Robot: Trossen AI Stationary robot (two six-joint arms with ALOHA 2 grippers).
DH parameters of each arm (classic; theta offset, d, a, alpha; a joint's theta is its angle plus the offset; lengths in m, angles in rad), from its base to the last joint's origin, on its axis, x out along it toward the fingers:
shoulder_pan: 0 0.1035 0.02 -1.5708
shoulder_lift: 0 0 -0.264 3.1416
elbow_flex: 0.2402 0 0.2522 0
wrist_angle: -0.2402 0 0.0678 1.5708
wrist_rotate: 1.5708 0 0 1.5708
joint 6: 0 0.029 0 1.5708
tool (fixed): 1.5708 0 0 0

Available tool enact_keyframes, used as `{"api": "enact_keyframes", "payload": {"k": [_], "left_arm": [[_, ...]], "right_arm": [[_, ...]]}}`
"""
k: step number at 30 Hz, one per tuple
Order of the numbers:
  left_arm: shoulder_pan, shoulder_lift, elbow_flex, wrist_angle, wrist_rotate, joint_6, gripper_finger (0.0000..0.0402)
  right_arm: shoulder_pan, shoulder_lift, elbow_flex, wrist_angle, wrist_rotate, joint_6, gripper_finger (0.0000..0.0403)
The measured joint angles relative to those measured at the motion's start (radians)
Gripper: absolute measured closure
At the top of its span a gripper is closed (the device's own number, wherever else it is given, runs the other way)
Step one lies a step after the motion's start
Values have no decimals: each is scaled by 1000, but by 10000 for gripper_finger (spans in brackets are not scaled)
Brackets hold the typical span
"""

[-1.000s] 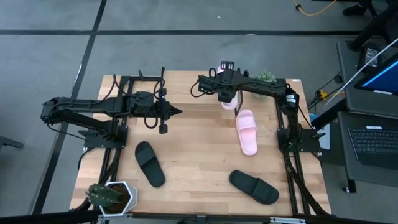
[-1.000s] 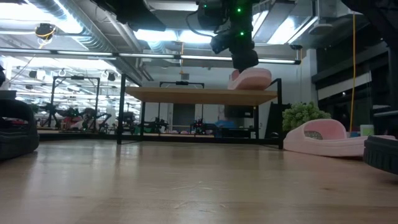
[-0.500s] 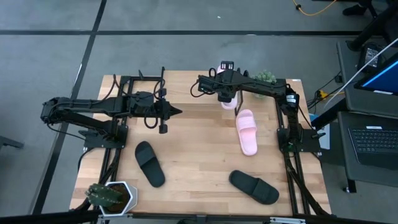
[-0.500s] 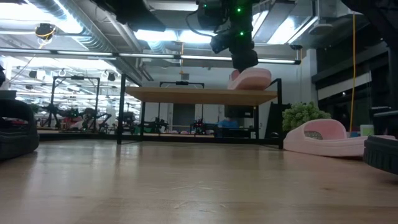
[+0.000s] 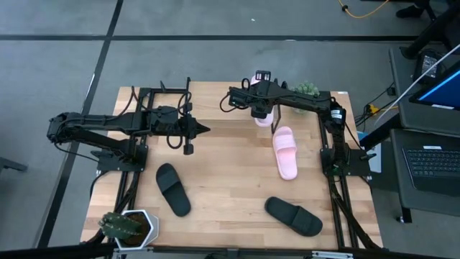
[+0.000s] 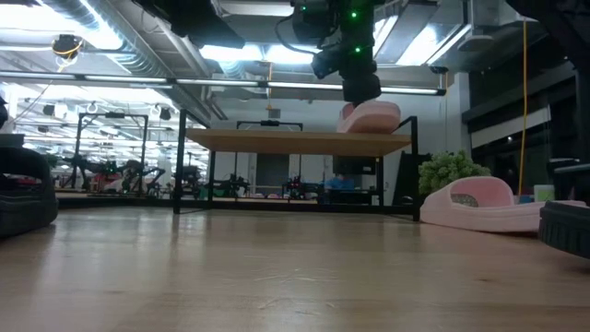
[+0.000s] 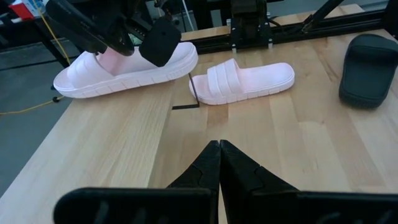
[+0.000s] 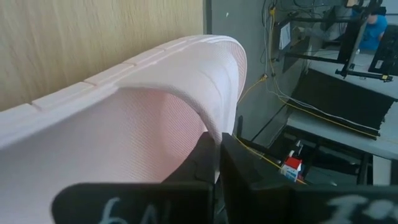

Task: Pick and place slides into the shelf
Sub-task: Put the left pink slide on the shelf

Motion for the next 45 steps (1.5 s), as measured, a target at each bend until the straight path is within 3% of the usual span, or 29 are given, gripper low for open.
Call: {"api": "enact_keyframes", "payload": {"k": [7, 12, 25, 31, 45], "left_arm": [[0, 0, 0, -6, 0, 0, 401], [0, 0, 0, -7, 0, 0, 401], [0, 0, 0, -8, 0, 0, 401], [0, 0, 0, -13, 0, 0, 401], [0, 0, 0, -19, 0, -17, 401]], "right_arm": [[6, -3, -53, 30, 7, -9, 394], [7, -2, -117, 49, 95, -26, 394], [5, -2, -35, 45, 93, -84, 395], [5, -1, -35, 42, 43, -85, 395], [3, -1, -81, 45, 49, -89, 395]]}}
